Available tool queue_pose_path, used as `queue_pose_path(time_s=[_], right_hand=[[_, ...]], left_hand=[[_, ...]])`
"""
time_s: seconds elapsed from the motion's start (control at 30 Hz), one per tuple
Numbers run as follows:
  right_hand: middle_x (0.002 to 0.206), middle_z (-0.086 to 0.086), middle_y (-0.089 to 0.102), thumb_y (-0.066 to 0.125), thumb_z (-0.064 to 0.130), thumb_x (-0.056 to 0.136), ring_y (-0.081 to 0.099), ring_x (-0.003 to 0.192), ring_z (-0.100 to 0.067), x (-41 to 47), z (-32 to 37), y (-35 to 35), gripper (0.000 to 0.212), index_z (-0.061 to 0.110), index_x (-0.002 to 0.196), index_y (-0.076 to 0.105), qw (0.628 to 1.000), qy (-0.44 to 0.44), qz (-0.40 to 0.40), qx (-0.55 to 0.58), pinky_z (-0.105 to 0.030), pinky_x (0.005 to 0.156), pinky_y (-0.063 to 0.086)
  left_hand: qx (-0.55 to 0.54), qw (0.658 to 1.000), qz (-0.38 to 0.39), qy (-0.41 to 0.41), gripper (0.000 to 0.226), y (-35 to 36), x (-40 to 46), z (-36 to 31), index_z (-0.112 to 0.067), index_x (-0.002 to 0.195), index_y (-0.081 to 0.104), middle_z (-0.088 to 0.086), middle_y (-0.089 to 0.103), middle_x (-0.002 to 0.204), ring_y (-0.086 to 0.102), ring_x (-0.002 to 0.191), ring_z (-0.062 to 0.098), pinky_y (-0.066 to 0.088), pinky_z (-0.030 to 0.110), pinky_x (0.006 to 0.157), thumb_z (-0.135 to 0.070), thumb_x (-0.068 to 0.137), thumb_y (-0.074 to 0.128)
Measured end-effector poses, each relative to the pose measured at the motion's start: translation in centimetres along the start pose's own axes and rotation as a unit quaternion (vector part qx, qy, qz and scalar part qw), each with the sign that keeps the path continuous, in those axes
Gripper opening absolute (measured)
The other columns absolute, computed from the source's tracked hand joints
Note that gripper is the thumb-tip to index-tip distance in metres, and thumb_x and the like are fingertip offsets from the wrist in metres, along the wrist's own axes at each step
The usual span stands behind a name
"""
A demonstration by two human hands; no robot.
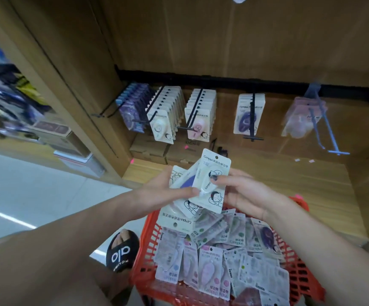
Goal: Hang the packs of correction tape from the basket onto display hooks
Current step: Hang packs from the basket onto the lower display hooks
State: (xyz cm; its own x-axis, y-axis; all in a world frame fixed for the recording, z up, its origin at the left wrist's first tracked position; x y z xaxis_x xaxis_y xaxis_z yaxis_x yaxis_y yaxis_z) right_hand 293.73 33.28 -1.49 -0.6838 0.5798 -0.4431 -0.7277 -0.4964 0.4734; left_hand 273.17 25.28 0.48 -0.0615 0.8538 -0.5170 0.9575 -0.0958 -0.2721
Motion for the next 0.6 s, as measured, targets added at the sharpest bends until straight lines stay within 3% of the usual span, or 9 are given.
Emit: queue_pose_path(time_s=[0.13, 0.23, 0.33, 0.43, 0.5, 0.57, 0.6], right_hand=[[0.13, -0.015, 0.072, 0.06, 0.0, 0.098, 0.068, 0.123, -0.033, 0.5, -0.4, 0.0, 0.038, 0.005, 0.135, 0.063, 1.0, -0.001, -0.018, 0.003, -0.048, 0.103, 0.057], [0.128, -0.008, 0.074, 0.066, 0.005, 0.096, 0.07, 0.12, -0.026, 0.8, -0.6, 0.2, 0.039, 0.011, 0.135, 0.064, 0.998, -0.016, -0.032, -0.051, -0.045, 0.102, 0.055], [0.121, -0.008, 0.077, 0.071, 0.003, 0.093, 0.072, 0.115, -0.025, 1.4, -0.6, 0.1, 0.044, 0.009, 0.135, 0.06, 0.996, -0.018, -0.079, -0.039, -0.043, 0.098, 0.056], [0.118, -0.014, 0.077, 0.071, 0.0, 0.092, 0.074, 0.112, -0.029, 2.2, -0.5, 0.3, 0.044, 0.002, 0.134, 0.057, 0.995, -0.011, -0.095, 0.025, -0.043, 0.092, 0.061], [0.118, -0.018, 0.076, 0.07, 0.002, 0.094, 0.074, 0.111, -0.03, 2.6, -0.6, 0.8, 0.039, 0.0, 0.131, 0.057, 0.994, 0.0, -0.089, 0.056, -0.041, 0.088, 0.063], [0.12, -0.021, 0.075, 0.068, 0.003, 0.095, 0.074, 0.111, -0.031, 3.1, -1.1, 1.1, 0.034, -0.002, 0.128, 0.059, 0.993, 0.007, -0.085, 0.08, -0.04, 0.087, 0.064], [0.121, -0.021, 0.074, 0.067, 0.002, 0.096, 0.074, 0.112, -0.031, 3.5, -1.3, 1.2, 0.033, -0.003, 0.128, 0.06, 0.992, 0.009, -0.086, 0.092, -0.04, 0.088, 0.064]], left_hand=[[-0.003, 1.0, 0.008, -0.002, 0.059, -0.4, 0.6, 0.1, -0.038, 0.127, 0.05, -0.013, 0.075, 0.114, 0.075, 0.097, 0.006, 0.062, 0.03, 0.084, -0.04, 0.082, 0.087], [0.015, 1.0, 0.004, 0.004, 0.058, -1.2, 0.7, 0.2, -0.031, 0.134, 0.05, -0.016, 0.075, 0.116, 0.073, 0.097, 0.0, 0.058, 0.018, 0.076, -0.036, 0.086, 0.083], [0.049, 0.999, -0.013, -0.005, 0.066, -2.1, 0.5, -0.1, -0.034, 0.135, 0.05, -0.02, 0.072, 0.121, 0.068, 0.113, 0.005, 0.054, 0.035, 0.102, -0.05, 0.081, 0.084], [0.04, 0.999, -0.002, -0.007, 0.056, -2.6, 0.7, 0.0, -0.038, 0.124, 0.05, -0.024, 0.07, 0.118, 0.065, 0.112, 0.001, 0.052, 0.034, 0.101, -0.051, 0.081, 0.083], [0.036, 0.999, -0.012, -0.011, 0.08, -2.8, 0.7, 0.1, -0.032, 0.141, 0.042, -0.024, 0.062, 0.132, 0.059, 0.122, 0.0, 0.049, 0.033, 0.106, -0.057, 0.078, 0.084], [0.031, 0.999, -0.025, -0.022, 0.115, -3.1, 0.8, 0.5, -0.034, 0.163, 0.017, -0.019, 0.043, 0.157, 0.045, 0.142, 0.01, 0.039, 0.04, 0.118, -0.067, 0.073, 0.081], [0.023, 0.999, -0.032, -0.025, 0.118, -3.3, 0.9, 0.7, -0.033, 0.165, 0.01, -0.018, 0.034, 0.162, 0.036, 0.149, 0.012, 0.033, 0.041, 0.122, -0.067, 0.076, 0.079]])
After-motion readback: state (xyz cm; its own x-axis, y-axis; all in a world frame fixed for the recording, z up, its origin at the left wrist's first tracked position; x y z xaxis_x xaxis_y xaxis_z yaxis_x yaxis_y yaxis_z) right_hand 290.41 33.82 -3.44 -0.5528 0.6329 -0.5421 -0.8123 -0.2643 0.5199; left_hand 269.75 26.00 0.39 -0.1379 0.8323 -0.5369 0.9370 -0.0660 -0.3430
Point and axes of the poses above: each hand's wrist, its own x-axis towards the middle knuckle, its own y-axis out of the palm, z = x × y, the point moved 2 cm from there along x, towards the middle knuckle
